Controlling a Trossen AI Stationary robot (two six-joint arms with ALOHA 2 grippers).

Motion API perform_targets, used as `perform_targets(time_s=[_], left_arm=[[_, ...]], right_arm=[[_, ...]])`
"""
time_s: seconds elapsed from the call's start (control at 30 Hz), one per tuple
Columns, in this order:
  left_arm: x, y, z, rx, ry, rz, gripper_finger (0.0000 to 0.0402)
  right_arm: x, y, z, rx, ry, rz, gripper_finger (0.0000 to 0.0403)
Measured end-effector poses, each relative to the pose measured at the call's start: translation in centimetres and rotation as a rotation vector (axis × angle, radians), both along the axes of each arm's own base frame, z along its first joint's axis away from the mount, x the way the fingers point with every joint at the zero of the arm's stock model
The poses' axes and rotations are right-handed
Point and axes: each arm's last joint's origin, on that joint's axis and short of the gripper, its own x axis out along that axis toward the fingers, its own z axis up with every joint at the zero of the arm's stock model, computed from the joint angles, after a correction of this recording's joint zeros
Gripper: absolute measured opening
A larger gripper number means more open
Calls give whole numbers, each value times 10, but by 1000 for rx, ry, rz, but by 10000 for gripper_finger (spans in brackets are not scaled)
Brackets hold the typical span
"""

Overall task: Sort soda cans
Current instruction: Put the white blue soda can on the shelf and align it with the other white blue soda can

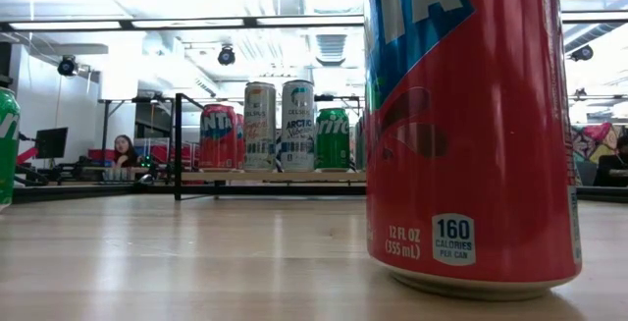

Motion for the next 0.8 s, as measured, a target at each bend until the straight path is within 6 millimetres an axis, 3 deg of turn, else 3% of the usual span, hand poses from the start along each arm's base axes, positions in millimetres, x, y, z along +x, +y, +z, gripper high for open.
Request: perform_targets(time_s=[0.3, 0.8], left_arm=[[0, 0, 0, 8, 1, 1, 0], [0, 0, 0, 11, 1, 1, 0]], right_arm=[[0, 4, -9, -1, 13, -11, 362], [3, 8, -16, -32, 33, -10, 365]])
